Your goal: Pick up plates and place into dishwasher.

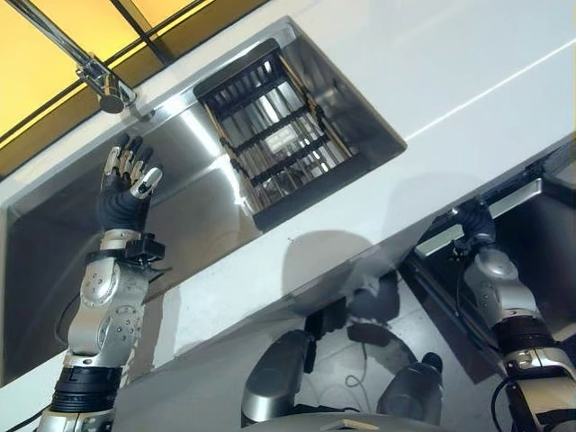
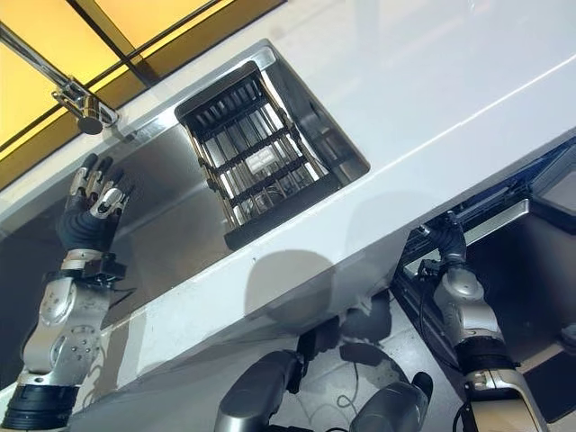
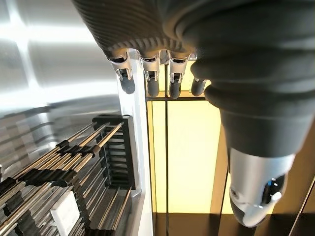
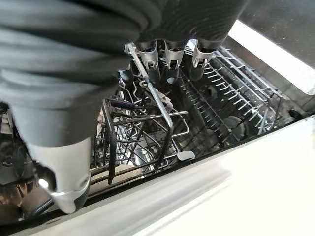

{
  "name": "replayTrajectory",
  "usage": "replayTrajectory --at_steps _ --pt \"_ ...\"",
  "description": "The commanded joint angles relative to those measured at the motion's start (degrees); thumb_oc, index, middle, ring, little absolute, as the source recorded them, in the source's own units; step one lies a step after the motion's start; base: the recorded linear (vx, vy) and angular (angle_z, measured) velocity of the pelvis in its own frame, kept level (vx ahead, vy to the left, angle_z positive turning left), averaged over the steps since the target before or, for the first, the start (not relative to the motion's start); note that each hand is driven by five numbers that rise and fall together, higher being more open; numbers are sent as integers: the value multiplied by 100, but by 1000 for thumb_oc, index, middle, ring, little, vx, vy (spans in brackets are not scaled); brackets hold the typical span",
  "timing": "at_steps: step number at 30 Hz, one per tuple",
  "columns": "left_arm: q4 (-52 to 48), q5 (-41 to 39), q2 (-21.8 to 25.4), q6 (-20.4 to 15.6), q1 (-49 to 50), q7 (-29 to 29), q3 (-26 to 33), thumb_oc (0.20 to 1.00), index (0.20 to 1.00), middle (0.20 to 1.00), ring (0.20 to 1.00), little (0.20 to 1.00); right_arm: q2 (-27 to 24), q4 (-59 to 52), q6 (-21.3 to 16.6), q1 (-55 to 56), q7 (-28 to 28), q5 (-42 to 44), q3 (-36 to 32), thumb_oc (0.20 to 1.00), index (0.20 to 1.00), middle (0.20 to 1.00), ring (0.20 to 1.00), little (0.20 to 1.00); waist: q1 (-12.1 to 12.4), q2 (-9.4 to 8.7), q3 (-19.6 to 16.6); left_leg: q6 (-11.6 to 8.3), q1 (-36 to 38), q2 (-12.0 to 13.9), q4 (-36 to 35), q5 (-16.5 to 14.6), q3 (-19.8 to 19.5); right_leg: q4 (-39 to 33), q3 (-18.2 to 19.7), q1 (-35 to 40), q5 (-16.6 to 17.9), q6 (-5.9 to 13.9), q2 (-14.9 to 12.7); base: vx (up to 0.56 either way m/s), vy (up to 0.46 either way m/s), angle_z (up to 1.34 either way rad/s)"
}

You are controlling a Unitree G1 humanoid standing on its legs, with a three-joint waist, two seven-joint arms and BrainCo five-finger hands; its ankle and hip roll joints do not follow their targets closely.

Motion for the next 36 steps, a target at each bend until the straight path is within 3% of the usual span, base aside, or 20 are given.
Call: replayTrajectory --at_steps 1,12,21,29,36 --pt "-81 8 393 -194 29 -277 356 1000 1000 1000 1000 1000 244 -826 -1126 -344 -67 -61 -87 1000 1000 1000 1000 1000 65 -437 -760 -392 -102 879 790 -1005 -253 -1341 721 -383 1820 86 -499 -70 -177 -19" --pt "-23 98 503 -239 -150 -455 445 1000 1000 1000 1000 1000 645 -1051 -1242 573 -623 -313 -167 1000 1000 1000 1000 1000 -218 -706 -719 -441 -177 1229 717 -949 -307 -1451 1056 -539 1802 86 -188 -121 -167 -33" --pt "-18 254 465 -186 -256 -631 500 1000 1000 1000 1000 1000 932 -1284 -1481 1030 -1178 -516 -259 1000 1000 1000 1000 1000 -499 -787 -747 -411 -139 1367 647 -939 -307 -1360 1355 -696 1660 86 62 -74 -110 -27" --pt "149 314 436 -332 -317 -698 503 1000 1000 1000 1000 1000 1249 -1350 -1786 1370 -2083 -538 -448 1000 1000 1000 1000 1000 -789 -710 -668 -386 -254 1342 778 -1024 -253 -1280 1632 -891 1643 86 164 -92 -5 -27" --pt "235 196 364 -502 -306 -660 396 1000 1000 1000 1000 1000 1450 -874 -1910 1558 -3213 -381 -751 1000 1000 1000 1000 1000 -1004 -492 -641 -291 -274 1164 849 -1131 -93 -1458 1877 -932 1770 86 100 -61 90 -33"
